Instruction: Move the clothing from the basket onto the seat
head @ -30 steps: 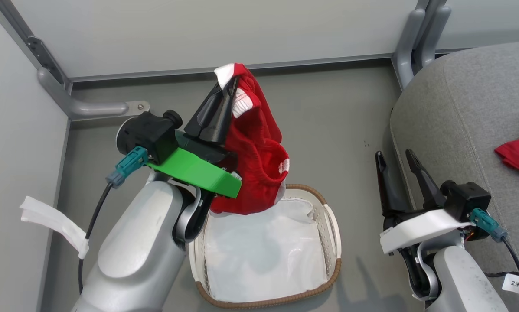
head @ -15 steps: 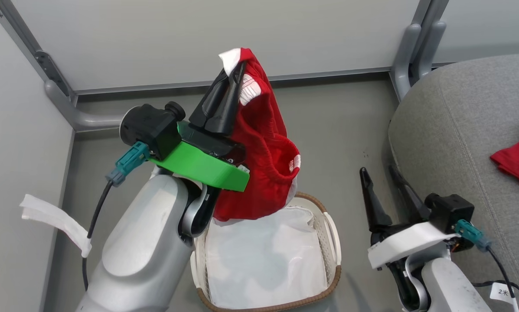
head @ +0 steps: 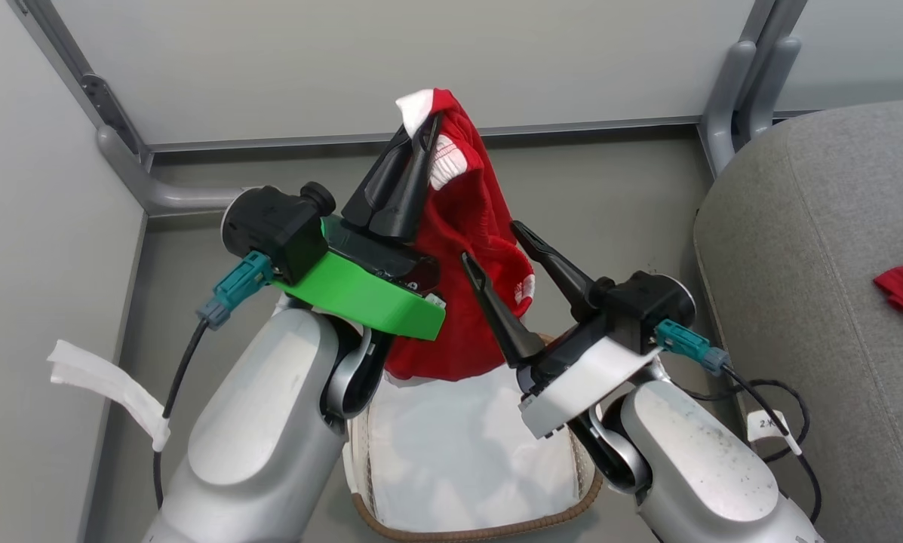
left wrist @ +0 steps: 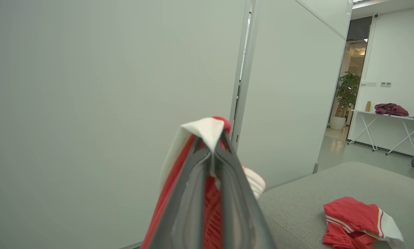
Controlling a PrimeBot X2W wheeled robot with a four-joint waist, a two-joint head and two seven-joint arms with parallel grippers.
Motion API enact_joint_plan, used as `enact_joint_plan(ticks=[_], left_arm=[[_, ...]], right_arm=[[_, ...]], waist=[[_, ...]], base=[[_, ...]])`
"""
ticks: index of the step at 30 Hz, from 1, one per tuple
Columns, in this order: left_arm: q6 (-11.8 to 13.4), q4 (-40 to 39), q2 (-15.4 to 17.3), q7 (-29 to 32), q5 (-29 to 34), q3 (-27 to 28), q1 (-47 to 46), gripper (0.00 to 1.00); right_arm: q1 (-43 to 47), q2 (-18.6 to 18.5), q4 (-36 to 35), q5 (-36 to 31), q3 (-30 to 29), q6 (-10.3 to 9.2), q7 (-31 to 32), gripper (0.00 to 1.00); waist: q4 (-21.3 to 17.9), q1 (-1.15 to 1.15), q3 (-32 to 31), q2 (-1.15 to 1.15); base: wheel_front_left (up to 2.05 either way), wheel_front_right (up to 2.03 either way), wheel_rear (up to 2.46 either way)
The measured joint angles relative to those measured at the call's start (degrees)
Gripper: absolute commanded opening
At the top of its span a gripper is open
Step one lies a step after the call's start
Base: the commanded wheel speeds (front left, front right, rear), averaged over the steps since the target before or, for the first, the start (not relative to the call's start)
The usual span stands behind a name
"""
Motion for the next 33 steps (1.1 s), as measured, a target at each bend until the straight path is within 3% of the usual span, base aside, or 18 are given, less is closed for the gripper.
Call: enact_joint_plan(ticks=[19,20,21,22,33], left_arm=[[0.0,0.4,-0.8,0.0,-1.5,-4.0,0.3,0.0],[0.0,0.4,-0.8,0.0,-1.6,-4.1,0.3,0.0],[0.0,0.4,-0.8,0.0,-1.8,-4.2,0.3,0.0],[0.0,0.5,-0.8,0.0,-1.9,-4.2,0.3,0.0],[0.0,1.2,-0.9,0.0,-0.9,-0.9,2.0,0.0]], right_arm=[[-9.3,0.0,14.3,1.2,8.8,0.0,0.0,1.0],[-9.5,0.0,14.9,1.4,9.0,0.0,0.0,0.87],[-9.7,0.0,15.2,1.6,9.2,0.0,0.0,0.34],[-9.9,0.0,15.5,1.7,9.4,0.0,0.0,0.0],[-8.1,0.0,13.1,3.7,7.6,0.0,0.0,0.0]], waist=[[2.9,0.0,-0.3,0.0],[3.0,0.0,-0.3,0.0],[3.2,0.0,-0.4,0.0],[3.3,0.0,-0.4,0.0],[1.7,0.0,-0.5,0.0]], base=[[0.0,0.0,0.0],[0.0,0.0,0.0],[0.0,0.0,0.0],[0.0,0.0,0.0],[0.0,0.0,0.0]])
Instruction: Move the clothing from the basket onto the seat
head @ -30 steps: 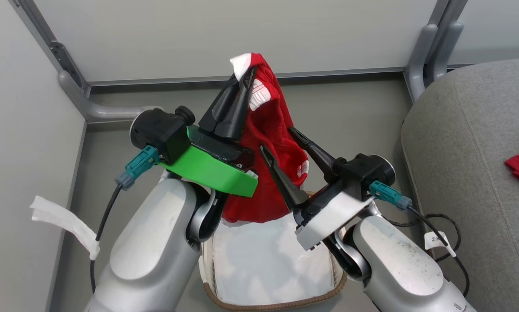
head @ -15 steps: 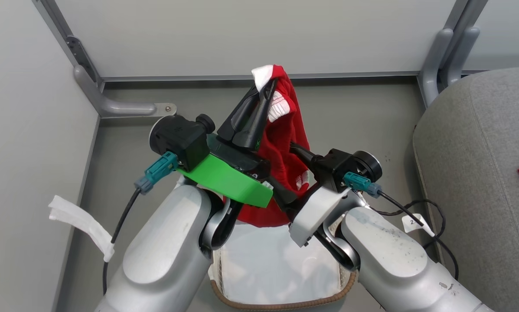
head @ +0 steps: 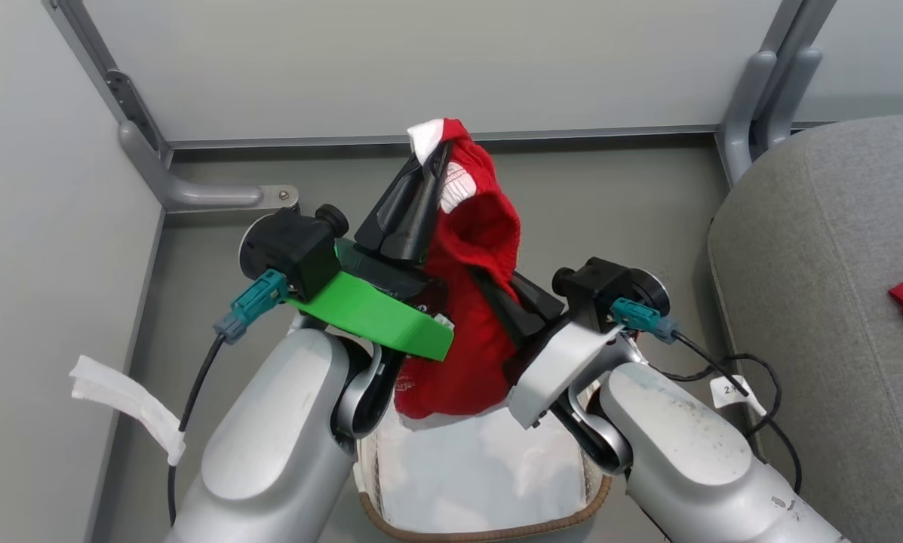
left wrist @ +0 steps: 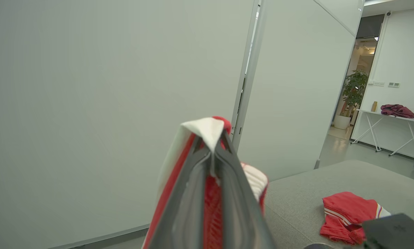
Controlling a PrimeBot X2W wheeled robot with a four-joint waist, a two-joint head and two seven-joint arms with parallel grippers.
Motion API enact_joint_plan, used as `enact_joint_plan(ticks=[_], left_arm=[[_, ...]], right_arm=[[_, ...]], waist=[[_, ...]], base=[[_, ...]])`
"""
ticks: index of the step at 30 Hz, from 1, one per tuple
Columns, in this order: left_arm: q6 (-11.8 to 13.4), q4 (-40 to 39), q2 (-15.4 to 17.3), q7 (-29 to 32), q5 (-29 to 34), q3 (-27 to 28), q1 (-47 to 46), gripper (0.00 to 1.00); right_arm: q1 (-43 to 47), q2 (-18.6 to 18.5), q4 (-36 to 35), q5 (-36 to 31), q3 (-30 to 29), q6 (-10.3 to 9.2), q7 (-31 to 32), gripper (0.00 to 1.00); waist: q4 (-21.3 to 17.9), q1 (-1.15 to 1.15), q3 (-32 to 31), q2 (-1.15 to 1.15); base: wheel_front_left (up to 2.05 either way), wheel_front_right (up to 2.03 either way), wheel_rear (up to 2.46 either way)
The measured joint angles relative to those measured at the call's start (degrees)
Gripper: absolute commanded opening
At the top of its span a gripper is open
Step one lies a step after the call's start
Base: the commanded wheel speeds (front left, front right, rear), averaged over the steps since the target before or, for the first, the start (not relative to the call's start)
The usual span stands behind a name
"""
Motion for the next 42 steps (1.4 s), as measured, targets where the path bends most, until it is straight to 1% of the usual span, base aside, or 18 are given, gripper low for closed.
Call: enact_joint_plan(ticks=[1,2,8,14,19,25,32,34,37,42], left_arm=[[0.0,0.2,0.0,0.0,0.1,0.3,0.3,0.07],[0.0,0.6,0.0,0.0,0.2,0.3,0.5,1.0],[0.0,2.0,0.0,0.0,2.6,1.9,2.0,1.0],[0.0,2.0,1.0,0.0,4.1,2.4,4.0,1.0],[0.0,1.5,1.9,0.0,5.2,1.8,5.4,1.0],[0.0,0.3,2.5,0.0,5.7,1.4,7.2,1.0],[0.0,-0.4,2.4,0.0,6.6,-0.4,8.2,1.0],[0.0,-0.3,2.3,0.0,6.6,-1.3,8.2,1.0],[0.0,0.1,2.2,0.0,6.4,-2.9,8.2,1.0],[0.0,0.7,2.2,0.0,6.0,-4.7,8.0,1.0]], right_arm=[[0.3,0.0,-0.6,0.0,-0.7,0.0,0.0,0.0],[0.8,0.0,-1.2,0.0,-1.6,0.0,0.0,0.0],[3.3,0.0,-4.2,-0.9,-6.5,0.0,0.0,0.0],[5.4,-0.1,-7.6,-3.4,-11.7,-0.01,0.0,0.0],[6.4,0.0,-10.3,-5.3,-14.8,-0.01,0.0,0.0],[8.1,-0.1,-13.3,-5.5,-17.2,-0.01,0.0,0.0],[10.1,-0.1,-15.2,-6.4,-18.4,-0.01,0.0,0.0],[10.5,-0.1,-15.9,-7.2,-20.1,-0.01,0.0,0.0],[11.7,-0.1,-17.0,-8.2,-22.4,-0.01,0.0,0.0],[12.5,-0.1,-18.0,-10.5,-25.1,-0.01,0.0,0.0]], waist=[[-0.3,0.0,0.0,0.0],[-0.7,0.0,0.0,0.0],[-4.0,0.0,0.2,0.0],[-8.8,0.0,0.7,0.0],[-13.7,0.0,1.4,0.0],[-20.3,0.0,2.4,0.0],[-28.3,0.0,3.5,0.0],[-30.5,0.0,3.9,0.0],[-32.8,0.0,4.7,0.0],[-34.6,0.0,6.5,0.0]], base=[[0.0,0.0,0.0],[0.0,0.0,0.0],[0.0,0.0,0.0],[0.0,0.0,0.0],[0.0,0.0,0.0],[0.0,0.0,0.0],[0.0,0.0,0.0],[0.0,0.0,0.0],[0.0,0.0,0.0],[0.0,0.0,0.0]])
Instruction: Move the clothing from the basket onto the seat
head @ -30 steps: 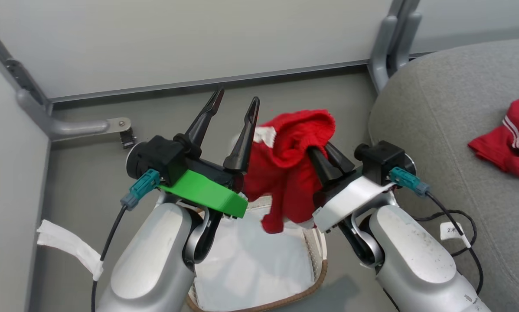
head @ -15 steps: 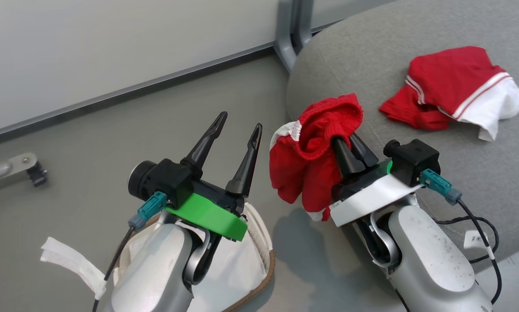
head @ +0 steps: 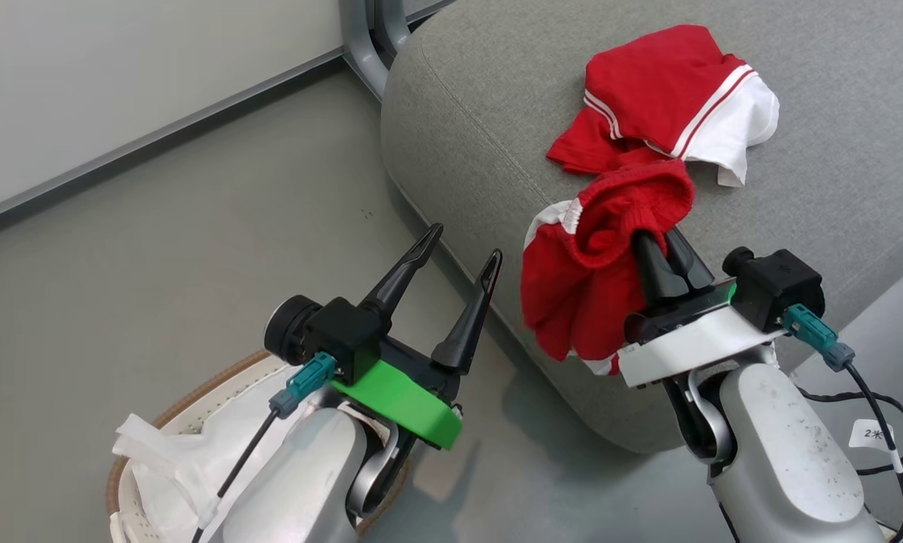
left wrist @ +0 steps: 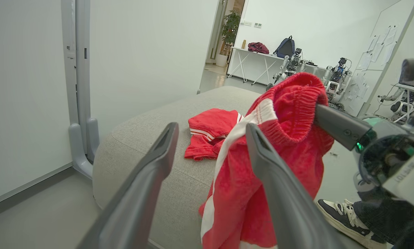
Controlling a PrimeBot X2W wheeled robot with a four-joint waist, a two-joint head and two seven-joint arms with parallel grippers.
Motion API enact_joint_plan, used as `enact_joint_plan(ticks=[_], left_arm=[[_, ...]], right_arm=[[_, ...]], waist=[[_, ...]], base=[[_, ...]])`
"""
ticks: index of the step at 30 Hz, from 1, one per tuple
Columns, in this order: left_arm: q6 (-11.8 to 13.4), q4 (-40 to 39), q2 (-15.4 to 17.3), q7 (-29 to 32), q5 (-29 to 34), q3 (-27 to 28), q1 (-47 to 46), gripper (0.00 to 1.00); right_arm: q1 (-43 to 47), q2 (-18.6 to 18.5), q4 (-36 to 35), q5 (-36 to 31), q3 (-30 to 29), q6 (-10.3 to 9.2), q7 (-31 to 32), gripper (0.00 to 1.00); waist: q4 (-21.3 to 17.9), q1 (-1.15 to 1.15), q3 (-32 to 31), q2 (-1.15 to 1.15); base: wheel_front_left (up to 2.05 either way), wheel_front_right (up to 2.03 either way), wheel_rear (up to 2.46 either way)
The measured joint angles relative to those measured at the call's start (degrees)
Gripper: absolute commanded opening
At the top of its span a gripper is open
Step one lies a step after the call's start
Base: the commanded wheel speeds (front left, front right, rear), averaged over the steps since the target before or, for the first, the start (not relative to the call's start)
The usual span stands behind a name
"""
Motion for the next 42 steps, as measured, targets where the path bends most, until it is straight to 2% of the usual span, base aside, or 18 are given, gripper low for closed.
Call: enact_joint_plan(ticks=[6,13,21,26,34,37,42], left_arm=[[0.0,0.5,0.1,0.0,-0.4,-0.5,0.0,1.0],[0.0,0.8,2.0,0.0,-0.2,0.3,0.2,1.0],[0.0,1.1,4.6,0.0,0.2,0.0,0.2,1.0],[0.0,1.1,5.5,0.0,0.1,-0.8,-0.3,1.0],[0.0,0.9,7.0,0.0,-0.5,-2.3,-2.9,1.0],[0.0,0.8,7.4,0.0,-0.7,-2.2,-3.9,1.0],[0.0,0.6,8.3,0.0,-1.0,-1.4,-4.9,1.0]], right_arm=[[-1.7,-0.4,0.0,-3.4,-2.0,0.0,0.0,0.0],[-13.9,-7.3,3.9,-7.1,-4.8,0.0,0.0,0.0],[-30.7,-14.7,14.0,-12.1,-8.2,0.01,0.0,0.0],[-38.5,-17.8,18.1,-14.3,-13.3,0.01,0.4,0.0],[-43.1,-23.1,23.8,-21.6,-23.8,0.01,3.6,0.0],[-43.1,-23.5,25.1,-24.8,-26.8,0.01,4.6,0.0],[-40.3,-19.5,27.5,-28.4,-35.3,0.01,5.4,0.0]], waist=[[-0.7,0.0,2.0,0.0],[-0.9,0.0,4.7,0.0],[-0.2,0.0,8.6,0.0],[1.2,0.0,10.9,0.0],[4.7,0.01,14.2,0.0],[6.1,0.01,15.6,0.0],[8.2,0.01,18.0,0.0]], base=[[0.0,0.0,0.0],[0.0,0.0,0.0],[0.0,0.0,0.0],[0.0,0.0,0.0],[0.0,0.0,0.0],[0.0,0.0,0.0],[0.0,0.0,0.0]])
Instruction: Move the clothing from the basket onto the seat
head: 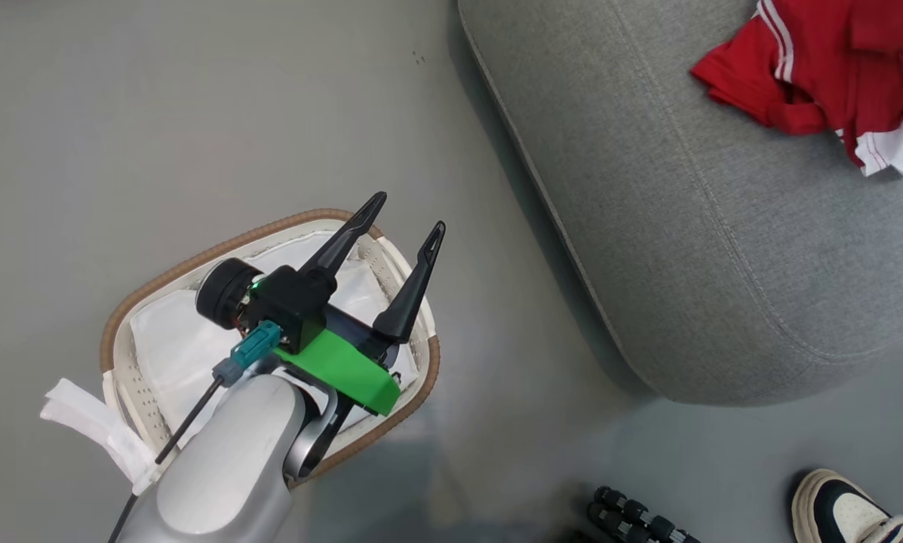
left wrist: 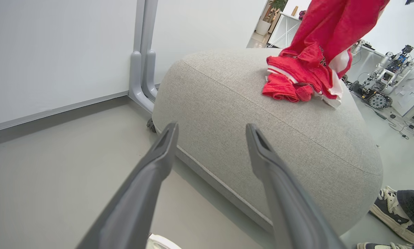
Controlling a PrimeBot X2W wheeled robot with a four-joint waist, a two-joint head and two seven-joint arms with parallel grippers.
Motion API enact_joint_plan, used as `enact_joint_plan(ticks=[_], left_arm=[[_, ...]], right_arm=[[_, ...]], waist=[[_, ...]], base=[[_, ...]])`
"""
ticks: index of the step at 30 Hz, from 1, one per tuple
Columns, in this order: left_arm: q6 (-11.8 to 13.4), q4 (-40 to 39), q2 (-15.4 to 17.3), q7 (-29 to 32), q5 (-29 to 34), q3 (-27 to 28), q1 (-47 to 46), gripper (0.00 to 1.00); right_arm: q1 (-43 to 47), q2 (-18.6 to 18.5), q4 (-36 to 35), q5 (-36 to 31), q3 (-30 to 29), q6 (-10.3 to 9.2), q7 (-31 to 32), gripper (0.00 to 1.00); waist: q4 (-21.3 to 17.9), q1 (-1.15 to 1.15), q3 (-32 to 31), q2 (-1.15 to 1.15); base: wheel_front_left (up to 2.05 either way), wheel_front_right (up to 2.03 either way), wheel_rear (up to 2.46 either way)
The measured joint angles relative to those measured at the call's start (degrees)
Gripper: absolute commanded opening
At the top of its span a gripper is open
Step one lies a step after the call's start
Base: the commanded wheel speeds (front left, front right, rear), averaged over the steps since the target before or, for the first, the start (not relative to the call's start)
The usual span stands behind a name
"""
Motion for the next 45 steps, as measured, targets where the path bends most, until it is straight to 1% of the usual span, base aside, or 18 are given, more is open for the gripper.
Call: enact_joint_plan(ticks=[4,7,8,10,15,18,21,24,31,36,41,45], left_arm=[[0.0,-0.4,0.1,0.0,0.0,0.0,-0.9,1.0],[0.0,-0.3,0.3,0.0,-0.1,0.3,-0.9,1.0],[0.0,-0.2,0.4,0.0,-0.1,0.5,-0.9,1.0],[0.0,0.0,0.6,0.0,-0.1,0.8,-0.9,1.0],[0.0,0.3,0.5,0.0,-0.4,2.0,-0.7,1.0],[0.0,0.5,0.2,0.0,-0.4,2.7,-0.1,1.0],[0.0,0.8,0.0,0.0,-0.4,4.0,0.7,1.0],[0.0,1.2,-0.3,0.0,0.1,5.7,1.5,1.0],[0.0,2.4,-1.7,0.0,0.6,10.2,4.1,1.0],[0.0,2.8,-2.4,0.0,1.1,14.4,6.3,1.0],[0.0,2.6,-3.2,0.0,2.2,19.2,7.9,1.0],[0.0,2.6,-4.1,0.0,4.2,23.9,9.0,1.0]], right_arm=[[2.7,2.5,2.8,-1.9,-5.2,0.0,-1.1,0.0],[4.9,4.0,5.5,-3.1,-8.0,0.0,-2.6,0.0],[5.8,4.8,6.5,-3.1,-9.1,0.0,-3.1,0.21],[7.2,6.0,8.0,-3.2,-10.7,0.0,-4.2,1.0],[11.8,9.7,8.9,-4.0,-11.8,0.0,-5.3,1.0],[15.7,12.7,4.4,-1.7,-10.4,0.0,-5.4,1.0],[19.9,14.8,0.2,0.7,-8.2,0.0,-5.4,1.0],[23.9,16.1,-4.0,3.0,-5.6,0.0,-5.4,1.0],[30.6,17.6,-10.5,7.9,-1.4,0.0,-5.4,1.0],[32.2,18.5,-13.0,10.3,4.3,0.0,-5.4,1.0],[32.2,19.4,-13.6,13.4,11.4,0.0,-5.4,1.0],[31.9,19.5,-12.5,17.4,16.4,0.0,-5.4,1.0]], waist=[[1.8,0.0,1.5,0.0],[2.9,0.0,2.3,0.0],[3.3,0.0,2.5,0.0],[3.8,0.0,2.7,0.0],[3.8,0.0,2.0,0.0],[3.5,0.0,0.9,0.0],[3.3,0.0,-0.1,0.0],[3.3,0.0,-1.3,0.0],[4.5,0.0,-4.3,0.0],[6.1,-0.01,-6.1,0.0],[7.9,0.0,-7.5,0.0],[9.9,0.0,-8.5,0.0]], base=[[0.0,0.0,0.0],[0.0,0.0,0.0],[0.0,0.0,0.0],[0.0,0.0,0.0],[0.0,0.0,0.0],[0.0,0.0,0.0],[0.0,0.0,0.0],[0.0,0.0,0.0],[0.0,0.0,0.0],[0.0,0.0,0.0],[0.0,0.0,0.0],[0.0,0.0,0.0]])
